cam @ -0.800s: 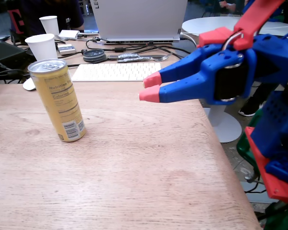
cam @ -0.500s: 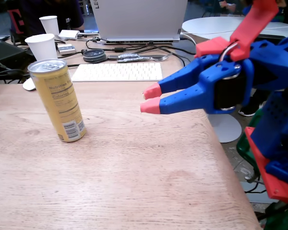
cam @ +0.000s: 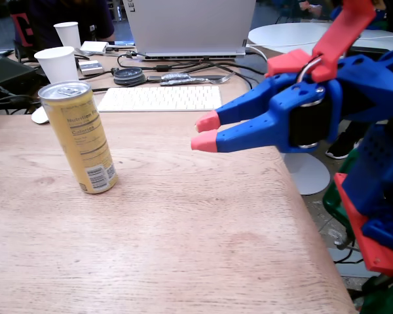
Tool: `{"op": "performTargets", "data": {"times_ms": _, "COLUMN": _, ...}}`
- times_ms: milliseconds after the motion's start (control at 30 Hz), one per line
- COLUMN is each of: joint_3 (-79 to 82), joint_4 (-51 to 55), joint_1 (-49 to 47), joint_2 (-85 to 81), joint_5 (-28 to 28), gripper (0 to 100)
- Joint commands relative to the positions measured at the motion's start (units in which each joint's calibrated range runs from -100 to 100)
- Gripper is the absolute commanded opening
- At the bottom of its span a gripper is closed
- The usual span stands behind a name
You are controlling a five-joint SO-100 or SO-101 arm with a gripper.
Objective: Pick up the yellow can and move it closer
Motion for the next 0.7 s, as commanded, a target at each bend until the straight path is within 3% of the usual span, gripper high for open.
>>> {"op": "performTargets", "data": {"times_ms": 0, "joint_3": 0.52, "joint_4": -0.15, "joint_1": -1.73, "joint_2": -0.63, "joint_5": -0.24, "gripper": 13}}
{"op": "performTargets", "data": {"times_ms": 300, "joint_3": 0.52, "joint_4": -1.30, "joint_1": 1.48, "joint_2": 0.23, "joint_5": 0.29, "gripper": 13}}
{"op": "performTargets", "data": {"times_ms": 400, "joint_3": -1.28, "joint_4": -1.79, "joint_1": 13.16, "joint_2": 9.84, "joint_5": 0.24, "gripper": 13}}
{"op": "performTargets", "data": {"times_ms": 467, "joint_3": -2.32, "joint_4": -8.03, "joint_1": 18.74, "joint_2": 14.55, "joint_5": 0.24, "gripper": 13}}
{"op": "performTargets", "data": {"times_ms": 667, "joint_3": -2.32, "joint_4": -42.26, "joint_1": 19.08, "joint_2": 42.51, "joint_5": 0.10, "gripper": 13}}
